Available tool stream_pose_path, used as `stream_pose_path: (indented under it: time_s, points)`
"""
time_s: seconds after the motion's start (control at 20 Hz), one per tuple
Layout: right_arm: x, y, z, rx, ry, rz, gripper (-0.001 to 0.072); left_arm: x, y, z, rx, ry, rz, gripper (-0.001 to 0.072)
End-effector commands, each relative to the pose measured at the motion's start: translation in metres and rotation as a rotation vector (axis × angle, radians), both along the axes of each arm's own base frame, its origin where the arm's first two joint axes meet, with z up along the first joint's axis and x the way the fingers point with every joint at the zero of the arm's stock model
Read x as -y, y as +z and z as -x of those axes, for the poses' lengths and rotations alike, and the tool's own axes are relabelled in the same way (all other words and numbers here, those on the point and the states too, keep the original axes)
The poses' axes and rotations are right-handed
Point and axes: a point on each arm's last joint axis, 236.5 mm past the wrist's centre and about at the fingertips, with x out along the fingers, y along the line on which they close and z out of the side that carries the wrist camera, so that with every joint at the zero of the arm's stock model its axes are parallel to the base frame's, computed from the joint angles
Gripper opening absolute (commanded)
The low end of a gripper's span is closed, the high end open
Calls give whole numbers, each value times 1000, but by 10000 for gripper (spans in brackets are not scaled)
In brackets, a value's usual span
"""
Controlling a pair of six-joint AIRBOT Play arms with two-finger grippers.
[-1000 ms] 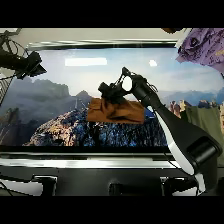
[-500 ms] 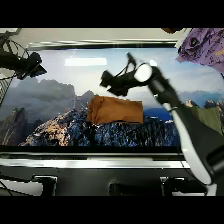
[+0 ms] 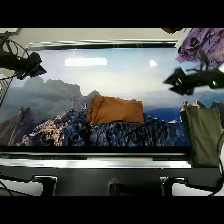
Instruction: Fold the clothes and pants, and hang the long-sleeved shirts on hangers.
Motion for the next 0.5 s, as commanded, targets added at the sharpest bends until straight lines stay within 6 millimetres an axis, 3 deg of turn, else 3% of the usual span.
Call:
stream_pose_path:
  time_s: [0.0, 0.25, 0.45]
  points:
    - [18, -65, 30, -79, 35, -141, 473, 0, 0, 0, 5, -13, -7, 16]
    - [-30, -140, 33, -161, 95, -254, 471, 0, 0, 0, 7, -18, -11, 16]
    - [-74, -171, 29, -176, 161, -256, 470, 0, 0, 0, 7, -19, -10, 16]
